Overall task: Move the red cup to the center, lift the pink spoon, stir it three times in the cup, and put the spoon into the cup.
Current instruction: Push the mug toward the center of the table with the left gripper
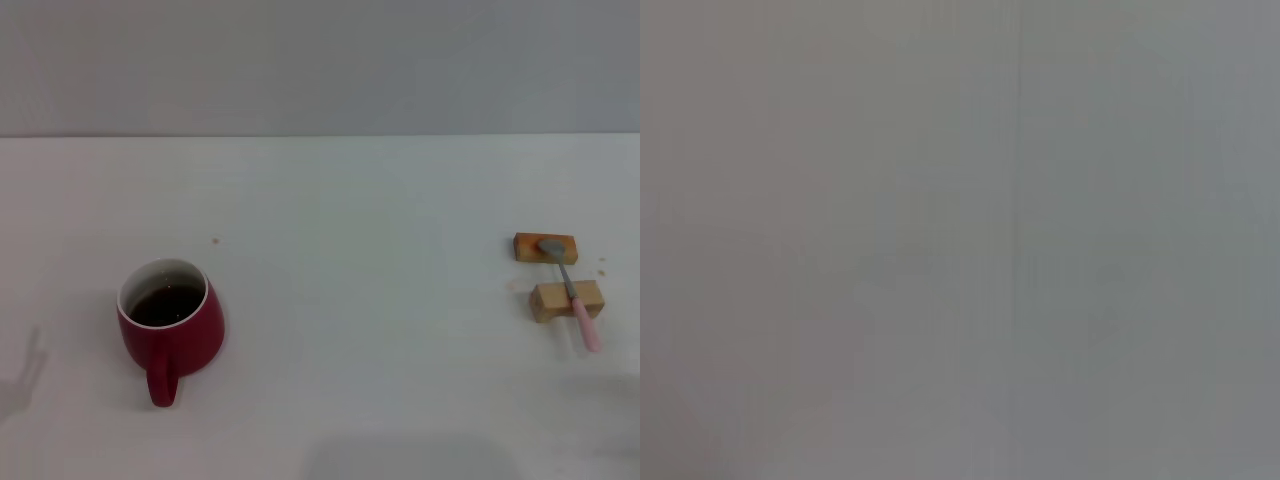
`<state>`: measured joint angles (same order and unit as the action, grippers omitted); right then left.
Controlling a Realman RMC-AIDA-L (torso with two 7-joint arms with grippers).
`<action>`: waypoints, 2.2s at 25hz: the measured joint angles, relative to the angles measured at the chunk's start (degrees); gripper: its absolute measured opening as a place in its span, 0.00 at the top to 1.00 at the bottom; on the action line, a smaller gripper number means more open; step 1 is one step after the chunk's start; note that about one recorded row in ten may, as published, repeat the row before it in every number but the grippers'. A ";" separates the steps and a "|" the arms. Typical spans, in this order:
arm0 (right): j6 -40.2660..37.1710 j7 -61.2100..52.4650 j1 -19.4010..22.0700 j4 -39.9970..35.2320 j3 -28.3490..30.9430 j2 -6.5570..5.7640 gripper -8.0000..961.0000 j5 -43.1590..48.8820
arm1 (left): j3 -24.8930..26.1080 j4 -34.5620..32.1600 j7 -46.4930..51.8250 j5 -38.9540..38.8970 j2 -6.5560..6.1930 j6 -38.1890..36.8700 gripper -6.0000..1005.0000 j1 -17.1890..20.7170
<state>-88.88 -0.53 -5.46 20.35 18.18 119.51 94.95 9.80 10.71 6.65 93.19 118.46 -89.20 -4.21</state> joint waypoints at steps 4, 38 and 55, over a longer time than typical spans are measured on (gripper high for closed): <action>-0.06 0.00 0.10 0.08 -0.07 0.00 0.15 0.21 | -0.06 0.18 0.02 0.31 0.01 0.00 0.14 -0.09; -0.86 -1.45 -0.03 0.46 -0.87 -0.04 0.15 0.51 | 1.27 -0.43 -0.48 0.32 -0.06 2.93 0.51 -1.81; -1.87 -1.50 0.10 0.39 -1.59 -0.07 0.15 0.60 | -2.45 -1.77 -3.30 0.60 -0.20 6.51 1.00 -4.05</action>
<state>-90.75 -2.02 -5.36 20.74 16.60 119.44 95.54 7.35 8.94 3.35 93.79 118.25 -82.69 -8.25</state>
